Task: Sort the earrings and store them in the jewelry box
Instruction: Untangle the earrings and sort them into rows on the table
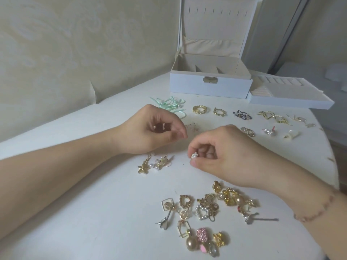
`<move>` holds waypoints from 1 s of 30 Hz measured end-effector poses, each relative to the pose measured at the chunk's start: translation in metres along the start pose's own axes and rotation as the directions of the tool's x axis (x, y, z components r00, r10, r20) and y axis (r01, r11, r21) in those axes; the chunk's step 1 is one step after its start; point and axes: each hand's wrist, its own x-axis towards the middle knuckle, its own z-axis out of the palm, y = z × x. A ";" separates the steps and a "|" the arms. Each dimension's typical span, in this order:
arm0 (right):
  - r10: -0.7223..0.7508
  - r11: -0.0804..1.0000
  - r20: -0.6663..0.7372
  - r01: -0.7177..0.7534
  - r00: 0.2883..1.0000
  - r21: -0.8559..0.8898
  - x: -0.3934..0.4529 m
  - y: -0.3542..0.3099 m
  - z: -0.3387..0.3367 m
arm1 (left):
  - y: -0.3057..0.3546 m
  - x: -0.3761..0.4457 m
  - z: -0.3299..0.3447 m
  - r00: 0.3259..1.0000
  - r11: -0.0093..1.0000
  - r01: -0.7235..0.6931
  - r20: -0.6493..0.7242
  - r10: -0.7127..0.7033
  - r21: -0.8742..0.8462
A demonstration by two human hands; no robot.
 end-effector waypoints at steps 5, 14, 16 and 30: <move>-0.001 0.992 0.032 0.005 0.999 -0.127 0.009 -0.005 0.006 | -0.003 -0.003 0.000 0.997 1.000 0.024 0.071 -0.024 0.000; -0.001 1.000 0.121 0.000 0.993 0.012 0.005 0.002 -0.001 | -0.002 -0.003 0.000 0.994 0.999 -0.044 0.099 0.043 0.008; -0.005 0.999 0.127 0.001 0.992 0.036 0.004 0.005 -0.003 | -0.002 -0.003 0.000 0.994 0.999 -0.048 0.094 0.047 0.008; -0.047 0.999 0.150 0.044 0.988 0.021 -0.043 0.015 -0.023 | 0.008 -0.004 0.005 0.983 0.975 -0.141 0.145 0.116 0.173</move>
